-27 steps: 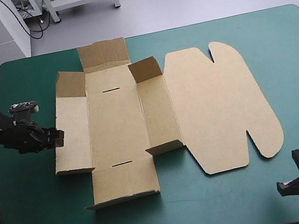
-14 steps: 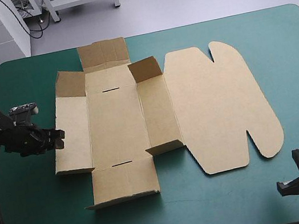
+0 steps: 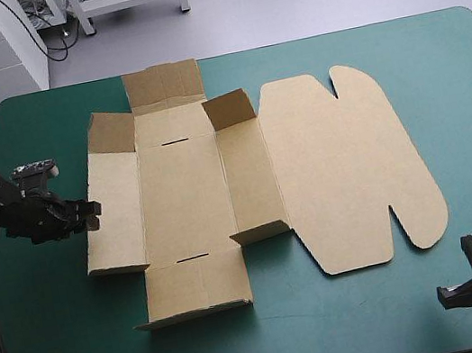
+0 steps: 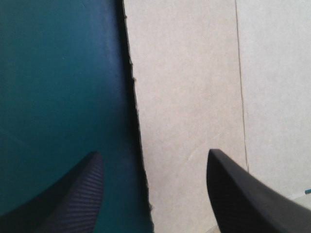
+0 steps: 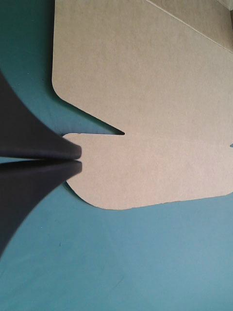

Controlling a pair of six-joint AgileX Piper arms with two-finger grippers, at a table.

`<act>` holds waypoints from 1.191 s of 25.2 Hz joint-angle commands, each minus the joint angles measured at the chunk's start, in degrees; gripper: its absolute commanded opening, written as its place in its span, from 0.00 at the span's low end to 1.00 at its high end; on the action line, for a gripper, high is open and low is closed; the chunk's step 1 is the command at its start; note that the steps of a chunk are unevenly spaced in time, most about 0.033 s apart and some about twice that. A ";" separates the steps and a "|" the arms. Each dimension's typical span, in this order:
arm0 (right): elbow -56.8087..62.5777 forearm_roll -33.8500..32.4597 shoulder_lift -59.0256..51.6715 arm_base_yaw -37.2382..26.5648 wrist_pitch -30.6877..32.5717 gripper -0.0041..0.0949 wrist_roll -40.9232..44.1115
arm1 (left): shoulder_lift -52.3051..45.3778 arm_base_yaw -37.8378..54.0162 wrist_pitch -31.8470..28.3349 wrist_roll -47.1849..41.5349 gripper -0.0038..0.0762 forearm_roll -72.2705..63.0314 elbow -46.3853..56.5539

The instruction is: Fold the box

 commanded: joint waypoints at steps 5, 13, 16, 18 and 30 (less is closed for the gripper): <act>-1.84 -0.33 0.61 -0.18 -4.12 0.02 -0.38 | -1.58 -0.12 -1.65 -1.23 0.60 0.33 -1.74; -1.84 -0.33 0.61 -0.18 -4.12 0.02 -0.38 | 5.70 -0.12 4.53 -0.72 0.63 -4.69 -1.84; -1.84 -0.33 0.61 -0.18 -4.12 0.02 -0.38 | 7.89 -0.12 6.63 1.60 0.63 -7.50 -1.84; -1.84 -0.33 0.61 -0.18 -4.12 0.02 -0.38 | 9.02 -0.12 6.75 3.14 0.63 -8.90 -1.84; -1.84 -0.33 0.61 -0.18 -4.12 0.02 -0.38 | 9.97 -0.12 7.03 10.38 0.61 -22.33 -1.95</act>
